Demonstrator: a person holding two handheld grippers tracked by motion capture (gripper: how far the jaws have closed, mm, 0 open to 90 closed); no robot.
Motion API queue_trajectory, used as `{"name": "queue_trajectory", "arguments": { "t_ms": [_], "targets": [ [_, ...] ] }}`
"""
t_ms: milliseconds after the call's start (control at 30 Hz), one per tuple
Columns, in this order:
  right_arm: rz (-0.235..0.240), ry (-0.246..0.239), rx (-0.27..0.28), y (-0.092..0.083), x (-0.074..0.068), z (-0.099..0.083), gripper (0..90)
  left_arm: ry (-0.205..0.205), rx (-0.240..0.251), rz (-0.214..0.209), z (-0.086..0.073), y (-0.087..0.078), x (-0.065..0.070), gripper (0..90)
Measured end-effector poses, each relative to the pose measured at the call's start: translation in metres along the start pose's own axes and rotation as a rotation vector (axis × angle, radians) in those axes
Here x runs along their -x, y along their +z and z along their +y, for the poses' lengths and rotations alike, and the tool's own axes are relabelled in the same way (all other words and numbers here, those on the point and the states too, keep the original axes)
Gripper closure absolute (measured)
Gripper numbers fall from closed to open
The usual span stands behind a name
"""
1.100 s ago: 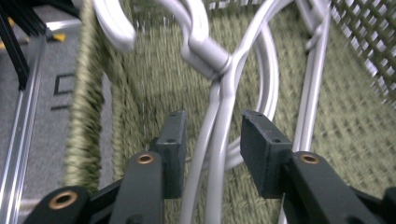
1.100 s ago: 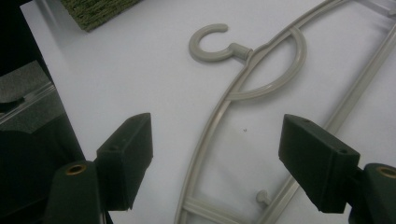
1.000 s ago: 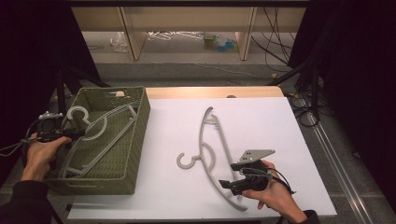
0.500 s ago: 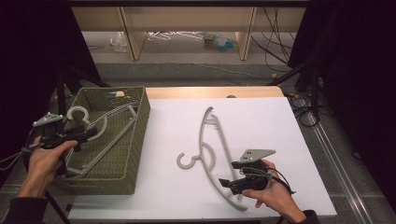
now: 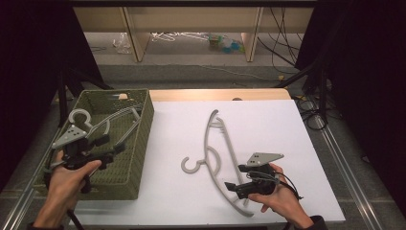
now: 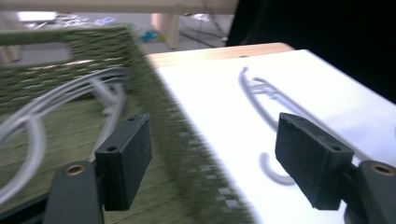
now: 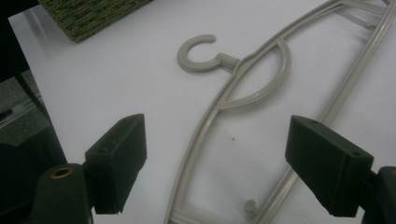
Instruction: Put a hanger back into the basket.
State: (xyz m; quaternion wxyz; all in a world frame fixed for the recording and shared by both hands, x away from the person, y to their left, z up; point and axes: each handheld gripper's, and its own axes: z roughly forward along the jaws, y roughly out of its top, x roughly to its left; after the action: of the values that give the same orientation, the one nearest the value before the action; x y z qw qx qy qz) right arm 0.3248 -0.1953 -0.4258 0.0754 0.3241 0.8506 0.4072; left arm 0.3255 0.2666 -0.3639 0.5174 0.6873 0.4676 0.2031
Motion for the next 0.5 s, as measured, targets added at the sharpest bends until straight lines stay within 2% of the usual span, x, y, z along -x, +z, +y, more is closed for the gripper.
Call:
{"name": "queue_trajectory", "arguments": {
  "t_ms": [200, 333, 400, 500],
  "targets": [
    [-0.004, -0.001, 0.005, 0.0, 0.0, 0.0, 21.3, 0.025, -0.002, -0.072, -0.006, 0.007, 0.03, 17.9],
    [0.001, 0.01, 0.002, 0.0, 0.0, 0.0, 21.3, 0.046, 0.009, -0.108, -0.011, 0.011, 0.044, 17.8],
    [0.0, -0.002, 0.008, 0.001, 0.0, -0.001, 21.3, 0.05, 0.004, -0.13, -0.015, 0.013, 0.051, 17.9],
    [0.0, -0.006, 0.01, 0.001, 0.0, -0.001, 21.3, 0.058, 0.002, -0.14, -0.017, 0.014, 0.056, 17.7]
  ]
}}
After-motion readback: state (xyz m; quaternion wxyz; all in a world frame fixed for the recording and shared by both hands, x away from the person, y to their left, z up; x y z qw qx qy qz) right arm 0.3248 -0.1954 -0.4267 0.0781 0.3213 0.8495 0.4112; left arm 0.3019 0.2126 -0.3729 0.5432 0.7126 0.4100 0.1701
